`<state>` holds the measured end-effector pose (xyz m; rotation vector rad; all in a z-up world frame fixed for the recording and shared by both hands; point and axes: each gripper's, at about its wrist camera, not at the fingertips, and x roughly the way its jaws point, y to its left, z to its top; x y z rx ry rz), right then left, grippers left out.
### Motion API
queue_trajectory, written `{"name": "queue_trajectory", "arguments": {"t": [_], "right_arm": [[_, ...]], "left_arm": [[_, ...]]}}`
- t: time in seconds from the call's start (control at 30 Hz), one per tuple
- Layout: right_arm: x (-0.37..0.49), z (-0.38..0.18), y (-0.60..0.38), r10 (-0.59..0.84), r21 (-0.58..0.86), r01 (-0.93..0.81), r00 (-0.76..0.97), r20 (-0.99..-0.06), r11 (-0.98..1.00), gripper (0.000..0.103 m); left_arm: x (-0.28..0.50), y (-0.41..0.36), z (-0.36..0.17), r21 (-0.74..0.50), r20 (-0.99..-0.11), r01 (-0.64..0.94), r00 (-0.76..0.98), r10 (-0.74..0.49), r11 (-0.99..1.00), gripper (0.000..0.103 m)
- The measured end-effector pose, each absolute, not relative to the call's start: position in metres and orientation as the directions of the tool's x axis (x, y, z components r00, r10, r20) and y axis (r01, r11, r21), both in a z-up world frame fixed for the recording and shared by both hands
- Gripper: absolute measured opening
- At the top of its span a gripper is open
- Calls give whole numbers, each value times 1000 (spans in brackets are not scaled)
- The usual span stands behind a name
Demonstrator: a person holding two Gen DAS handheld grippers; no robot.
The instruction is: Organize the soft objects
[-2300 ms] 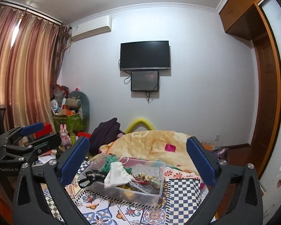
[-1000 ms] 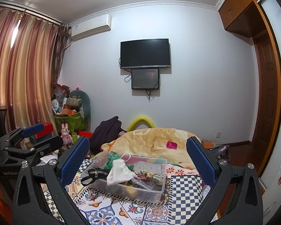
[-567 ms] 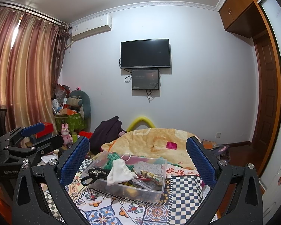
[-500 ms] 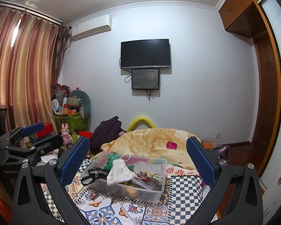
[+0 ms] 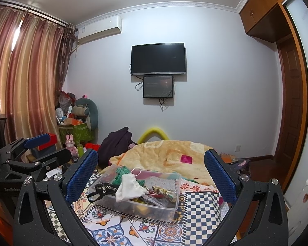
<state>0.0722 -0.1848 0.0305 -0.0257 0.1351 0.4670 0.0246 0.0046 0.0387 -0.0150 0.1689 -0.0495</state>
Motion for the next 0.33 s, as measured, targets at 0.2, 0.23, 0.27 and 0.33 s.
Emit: {"name": "queue_trajectory", "arguments": {"t": [0.2, 0.23, 0.27, 0.33], "right_arm": [[72, 30, -185, 446, 4, -449, 885, -136, 893, 103], [73, 30, -185, 445, 2, -449, 885, -137, 894, 103], [73, 30, -184, 445, 1, -449, 885, -138, 894, 103], [72, 29, -184, 445, 0, -449, 885, -140, 894, 103]], "left_arm": [[25, 6, 39, -37, -173, 50, 983, -55, 998, 103], [26, 6, 38, -38, -175, 52, 983, -58, 998, 103], [26, 7, 38, -39, -176, 54, 983, -60, 998, 103], [26, 6, 38, -41, -175, 55, 983, -62, 998, 103]]}}
